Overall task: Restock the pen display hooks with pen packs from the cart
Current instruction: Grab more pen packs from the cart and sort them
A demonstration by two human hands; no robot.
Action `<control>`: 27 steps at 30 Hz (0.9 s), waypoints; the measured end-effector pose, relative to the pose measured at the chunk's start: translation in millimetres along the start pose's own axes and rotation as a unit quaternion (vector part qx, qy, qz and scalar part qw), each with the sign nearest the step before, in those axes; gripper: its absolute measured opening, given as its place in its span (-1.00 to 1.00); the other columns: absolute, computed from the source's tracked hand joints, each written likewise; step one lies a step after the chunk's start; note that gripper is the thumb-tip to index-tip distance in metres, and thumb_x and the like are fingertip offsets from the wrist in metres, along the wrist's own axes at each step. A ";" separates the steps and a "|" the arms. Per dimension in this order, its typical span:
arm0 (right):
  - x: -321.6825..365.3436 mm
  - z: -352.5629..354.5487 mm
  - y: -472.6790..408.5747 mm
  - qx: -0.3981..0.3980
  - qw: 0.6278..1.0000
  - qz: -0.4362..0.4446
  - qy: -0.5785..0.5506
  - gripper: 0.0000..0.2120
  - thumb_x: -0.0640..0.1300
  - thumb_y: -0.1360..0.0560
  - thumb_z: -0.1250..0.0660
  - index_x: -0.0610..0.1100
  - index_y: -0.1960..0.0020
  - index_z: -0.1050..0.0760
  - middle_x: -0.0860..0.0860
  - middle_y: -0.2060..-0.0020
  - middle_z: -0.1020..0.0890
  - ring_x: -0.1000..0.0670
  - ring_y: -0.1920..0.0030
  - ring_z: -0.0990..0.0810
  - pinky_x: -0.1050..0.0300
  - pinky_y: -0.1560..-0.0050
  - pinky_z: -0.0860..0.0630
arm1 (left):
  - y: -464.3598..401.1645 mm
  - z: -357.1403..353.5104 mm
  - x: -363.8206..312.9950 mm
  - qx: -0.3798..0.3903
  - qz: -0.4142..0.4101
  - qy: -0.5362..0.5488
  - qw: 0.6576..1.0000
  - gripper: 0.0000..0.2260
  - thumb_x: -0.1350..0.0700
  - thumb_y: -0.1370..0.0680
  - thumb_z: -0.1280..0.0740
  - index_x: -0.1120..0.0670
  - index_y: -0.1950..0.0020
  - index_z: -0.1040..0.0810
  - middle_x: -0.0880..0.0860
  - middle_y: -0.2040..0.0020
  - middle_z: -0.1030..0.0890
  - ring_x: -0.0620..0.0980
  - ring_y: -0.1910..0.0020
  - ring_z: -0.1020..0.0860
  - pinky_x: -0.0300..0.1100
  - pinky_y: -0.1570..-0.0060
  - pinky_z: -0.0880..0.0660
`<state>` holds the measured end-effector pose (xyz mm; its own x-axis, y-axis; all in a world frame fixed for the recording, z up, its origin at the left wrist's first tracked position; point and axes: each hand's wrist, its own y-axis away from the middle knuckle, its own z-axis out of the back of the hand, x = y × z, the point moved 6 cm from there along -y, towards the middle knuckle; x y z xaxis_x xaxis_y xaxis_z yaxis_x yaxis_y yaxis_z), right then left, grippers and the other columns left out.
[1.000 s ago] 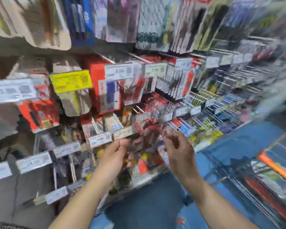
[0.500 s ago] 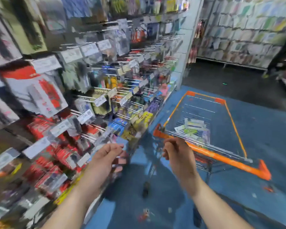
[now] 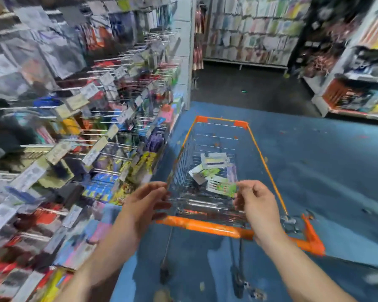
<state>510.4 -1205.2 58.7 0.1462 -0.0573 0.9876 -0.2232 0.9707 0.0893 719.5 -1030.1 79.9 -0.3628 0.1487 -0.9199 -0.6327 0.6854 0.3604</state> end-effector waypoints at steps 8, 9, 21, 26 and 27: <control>-3.2 -22.3 -82.7 -0.073 0.989 -0.092 -0.090 -0.85 -0.32 -0.65 -0.23 -0.19 0.02 -0.54 -0.08 0.40 -0.50 -0.10 0.40 -0.47 0.12 0.41 -0.46 | -131.0 -43.2 -9.3 0.085 0.031 -0.015 0.996 -0.88 0.14 -0.69 -0.28 0.07 -0.10 -0.62 0.03 0.10 -0.74 0.01 0.20 -0.68 -0.04 0.05 -0.59; -6.6 -24.8 -91.5 -0.079 0.984 -0.115 -0.109 -0.88 -0.30 -0.66 -0.23 -0.19 -0.01 -0.52 -0.10 0.38 -0.49 -0.11 0.41 -0.47 0.13 0.42 -0.46 | -144.6 -48.9 -10.8 0.093 0.036 -0.022 0.995 -0.87 0.13 -0.69 -0.27 0.07 -0.11 -0.62 0.03 0.10 -0.75 0.03 0.16 -0.69 -0.01 -0.01 -0.60; -100.5 -26.6 -219.6 -0.072 0.927 -0.341 -0.142 -0.91 -0.20 -0.67 -0.26 -0.23 -0.04 -0.46 -0.12 0.34 -0.52 -0.07 0.42 -0.52 0.03 0.33 -0.51 | -295.8 -147.2 26.3 0.116 0.134 -0.120 0.977 -0.84 0.08 -0.67 -0.32 0.16 -0.13 -0.56 0.14 0.01 -0.68 0.06 0.23 -0.61 -0.16 0.32 -0.51; -171.0 -39.8 -288.2 -0.034 0.894 -0.415 -0.165 -0.78 -0.12 -0.66 -0.26 -0.11 0.17 -0.45 -0.04 0.44 -0.49 -0.04 0.48 -0.49 0.07 0.32 -0.51 | -357.0 -186.0 74.0 0.074 0.180 -0.179 0.964 -0.81 0.01 -0.68 -0.27 0.10 -0.09 -0.58 0.07 0.03 -0.65 0.06 0.15 -0.60 -0.11 0.19 -0.51; -185.7 -42.3 -299.1 -0.030 0.888 -0.427 -0.168 -0.78 -0.11 -0.65 -0.27 -0.12 0.16 -0.47 -0.05 0.41 -0.49 -0.03 0.47 -0.50 0.05 0.30 -0.51 | -369.1 -193.2 84.0 0.061 0.195 -0.183 0.962 -0.81 0.01 -0.69 -0.25 0.11 -0.09 -0.57 0.07 0.06 -0.62 0.05 0.18 -0.58 -0.13 0.22 -0.50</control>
<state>590.8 -1475.0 -156.9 -0.0598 -0.8349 0.5471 -0.1161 0.5502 0.8269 790.4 -1408.3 -100.5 -0.2781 0.6367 -0.7192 -0.4045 0.6015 0.6889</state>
